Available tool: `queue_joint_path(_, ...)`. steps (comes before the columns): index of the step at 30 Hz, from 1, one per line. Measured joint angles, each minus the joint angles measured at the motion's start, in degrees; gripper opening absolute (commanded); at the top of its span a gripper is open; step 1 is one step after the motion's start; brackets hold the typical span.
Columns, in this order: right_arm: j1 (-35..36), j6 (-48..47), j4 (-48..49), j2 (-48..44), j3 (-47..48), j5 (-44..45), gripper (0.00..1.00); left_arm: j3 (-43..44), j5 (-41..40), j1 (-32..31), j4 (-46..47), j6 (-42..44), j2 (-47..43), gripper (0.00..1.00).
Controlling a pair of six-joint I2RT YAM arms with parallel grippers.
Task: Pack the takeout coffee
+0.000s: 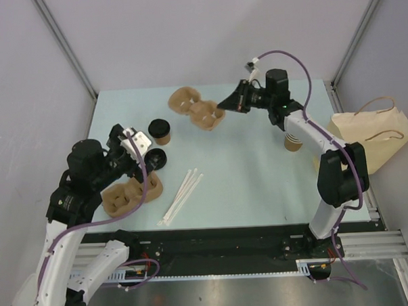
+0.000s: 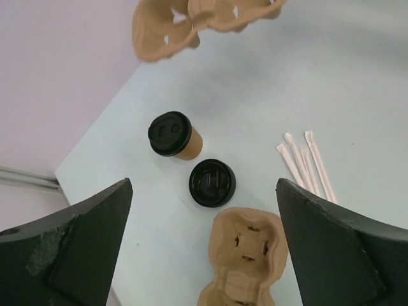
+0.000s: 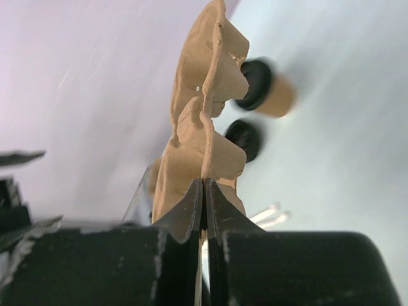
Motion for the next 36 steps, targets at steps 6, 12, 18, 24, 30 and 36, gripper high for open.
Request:
queue_joint_path(6, -6.62, -0.22, 0.07, 2.95, 0.00, 7.15, 0.00, 1.09, -1.18, 0.61, 2.10, -6.34, 6.14, 0.99)
queue_joint_path(12, -4.55, -2.51, 1.11, 8.15, 0.15, 14.62, 0.00, 2.99, 1.20, 5.84, 5.25, -12.81, 12.81, 0.99)
queue_joint_path(18, -1.03, -3.50, 5.81, 14.49, 0.76, 20.33, 0.00, 3.02, 5.77, 10.40, 7.87, -18.99, 15.78, 0.99)
queue_joint_path(24, 2.80, -3.61, 8.57, 22.16, 3.76, 23.52, 0.00, 2.25, 10.16, 13.51, 10.62, -22.62, 16.02, 0.99)
queue_joint_path(30, 5.46, -4.00, 9.77, 28.09, 7.37, 24.22, 0.46, -1.18, 12.20, 14.03, 11.67, -23.19, 14.93, 1.00)
queue_joint_path(36, 5.70, -4.17, 9.64, 28.70, 7.48, 24.39, 0.75, -2.32, 13.11, 14.05, 11.61, -23.19, 14.78, 0.99)
